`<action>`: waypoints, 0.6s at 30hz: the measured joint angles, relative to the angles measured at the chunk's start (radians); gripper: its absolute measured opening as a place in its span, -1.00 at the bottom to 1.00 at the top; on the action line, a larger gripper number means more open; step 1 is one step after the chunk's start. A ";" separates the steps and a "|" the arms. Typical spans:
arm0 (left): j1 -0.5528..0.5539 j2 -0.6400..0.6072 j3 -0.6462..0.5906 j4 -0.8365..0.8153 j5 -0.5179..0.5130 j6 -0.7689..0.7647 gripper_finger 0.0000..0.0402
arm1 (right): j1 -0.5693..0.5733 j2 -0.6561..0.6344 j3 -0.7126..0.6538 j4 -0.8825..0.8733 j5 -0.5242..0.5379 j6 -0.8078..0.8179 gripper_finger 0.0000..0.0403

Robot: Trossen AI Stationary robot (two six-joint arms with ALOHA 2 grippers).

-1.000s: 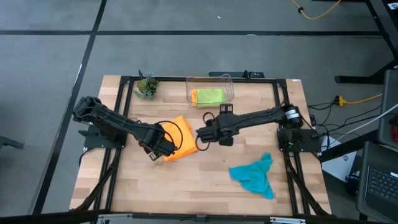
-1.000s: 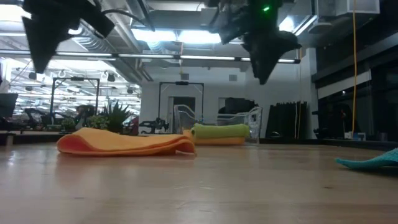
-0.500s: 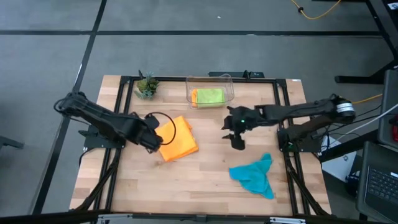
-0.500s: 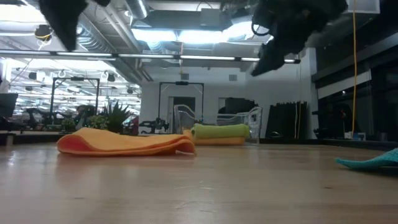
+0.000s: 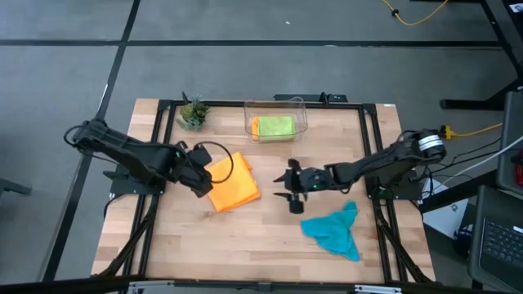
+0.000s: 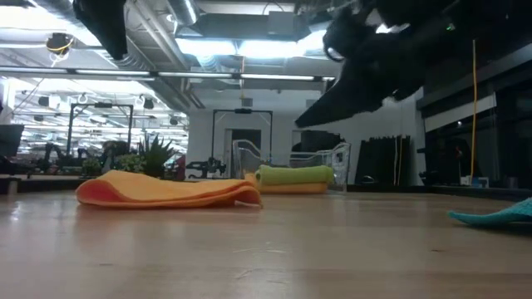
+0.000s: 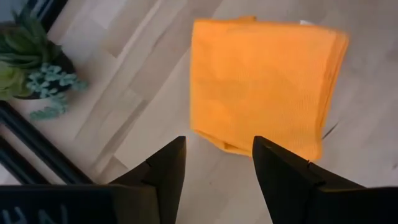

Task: Fold microfiber towels
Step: Fold the orange microfiber cloth

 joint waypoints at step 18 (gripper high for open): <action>0.174 -0.443 -0.496 0.958 0.001 0.356 -0.11 | 0.035 0.322 0.331 -0.110 0.005 -0.116 0.05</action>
